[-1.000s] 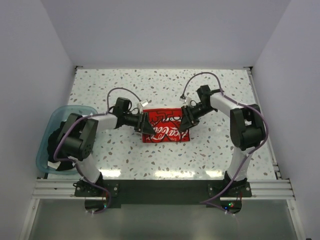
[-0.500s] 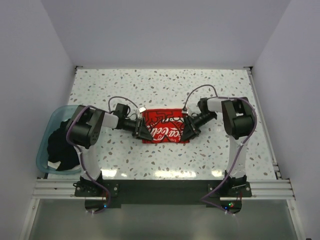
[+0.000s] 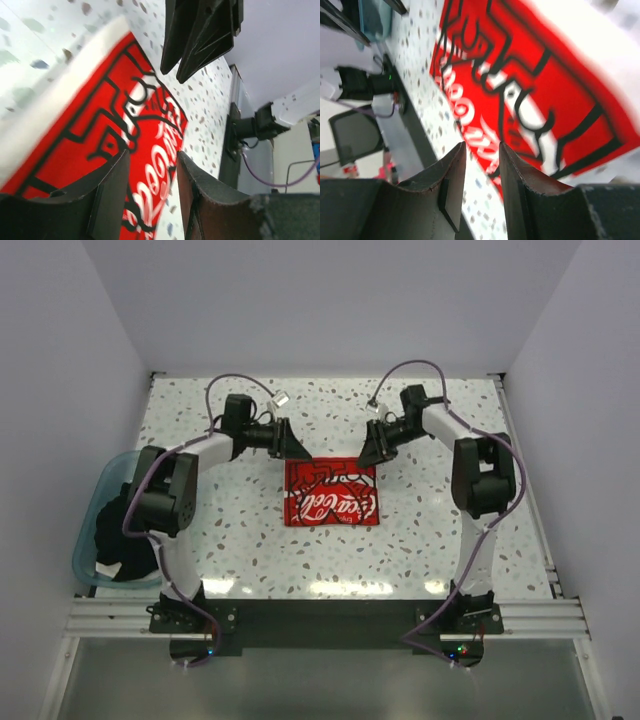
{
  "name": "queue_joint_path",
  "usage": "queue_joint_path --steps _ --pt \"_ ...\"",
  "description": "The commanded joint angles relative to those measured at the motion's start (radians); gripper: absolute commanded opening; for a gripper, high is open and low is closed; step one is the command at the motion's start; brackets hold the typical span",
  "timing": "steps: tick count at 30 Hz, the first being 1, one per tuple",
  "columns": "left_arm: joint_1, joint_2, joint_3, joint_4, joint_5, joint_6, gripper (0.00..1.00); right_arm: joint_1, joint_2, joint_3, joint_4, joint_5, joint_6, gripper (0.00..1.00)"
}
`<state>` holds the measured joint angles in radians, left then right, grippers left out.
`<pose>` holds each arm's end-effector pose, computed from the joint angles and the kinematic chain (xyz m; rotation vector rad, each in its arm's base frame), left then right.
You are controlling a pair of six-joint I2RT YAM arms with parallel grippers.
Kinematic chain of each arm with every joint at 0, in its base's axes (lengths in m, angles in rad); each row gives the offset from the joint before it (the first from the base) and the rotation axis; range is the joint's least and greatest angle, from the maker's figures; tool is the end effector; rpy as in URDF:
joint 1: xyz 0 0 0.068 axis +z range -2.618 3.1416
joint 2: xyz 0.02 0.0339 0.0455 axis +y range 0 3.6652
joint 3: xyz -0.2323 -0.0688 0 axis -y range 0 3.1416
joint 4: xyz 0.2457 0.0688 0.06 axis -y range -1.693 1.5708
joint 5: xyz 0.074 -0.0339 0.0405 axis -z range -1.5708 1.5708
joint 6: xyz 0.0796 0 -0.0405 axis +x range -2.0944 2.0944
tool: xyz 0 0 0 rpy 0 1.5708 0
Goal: Fold and stack the t-shirts
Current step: Fold the tshirt, then neatly place the folded tshirt to the corner
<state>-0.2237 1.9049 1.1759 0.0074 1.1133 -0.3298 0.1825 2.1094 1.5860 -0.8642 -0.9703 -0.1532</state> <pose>0.3755 -0.1587 0.1419 0.4916 2.1861 -1.5576 0.3850 0.1378 0.1251 -0.5680 2.5855 1.3973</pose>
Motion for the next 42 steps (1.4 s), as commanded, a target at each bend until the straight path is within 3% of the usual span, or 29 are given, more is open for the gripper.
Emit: queue_joint_path --steps 1,6,12,18,22,24,26,27,28,30,31,36,42 --pt "0.012 0.155 0.068 0.172 -0.056 -0.139 0.47 -0.003 0.121 0.116 0.163 0.008 0.145 0.36" --pt "0.032 0.272 0.119 0.262 -0.122 -0.195 0.48 -0.017 0.216 0.17 0.266 0.096 0.211 0.36" --pt "0.063 0.344 0.139 0.197 -0.185 -0.18 0.48 -0.077 0.274 0.178 0.301 0.186 0.238 0.36" --pt "0.07 0.076 0.151 0.108 -0.227 -0.077 0.63 -0.094 0.167 0.242 0.3 0.214 0.221 0.43" --pt "0.089 -0.124 0.157 -0.035 -0.409 0.026 0.71 -0.061 -0.001 0.213 0.321 0.271 0.233 0.57" --pt "0.112 -0.218 0.166 -0.162 -0.467 0.075 0.73 -0.029 -0.121 0.151 0.32 0.385 0.219 0.61" --pt "0.122 -0.285 0.148 -0.216 -0.546 0.138 0.92 0.049 -0.187 0.09 0.278 0.496 0.169 0.64" --pt "0.132 -0.35 0.142 -0.263 -0.567 0.179 1.0 0.113 -0.245 0.066 0.259 0.625 0.158 0.66" --pt "0.135 -0.381 0.137 -0.285 -0.611 0.196 1.0 0.145 -0.267 0.04 0.255 0.675 0.159 0.67" --pt "0.136 -0.458 0.123 -0.335 -0.699 0.196 1.0 0.236 -0.311 -0.029 0.251 0.818 0.159 0.81" --pt "0.139 -0.475 0.128 -0.366 -0.755 0.202 1.0 0.27 -0.321 -0.044 0.248 0.859 0.158 0.94" --pt "0.142 -0.576 0.14 -0.515 -0.82 0.233 1.0 0.418 -0.333 -0.123 0.278 0.967 0.196 0.99" --pt "0.142 -0.699 0.053 -0.517 -0.814 0.27 1.0 0.495 -0.249 -0.113 0.266 1.068 0.279 0.99"
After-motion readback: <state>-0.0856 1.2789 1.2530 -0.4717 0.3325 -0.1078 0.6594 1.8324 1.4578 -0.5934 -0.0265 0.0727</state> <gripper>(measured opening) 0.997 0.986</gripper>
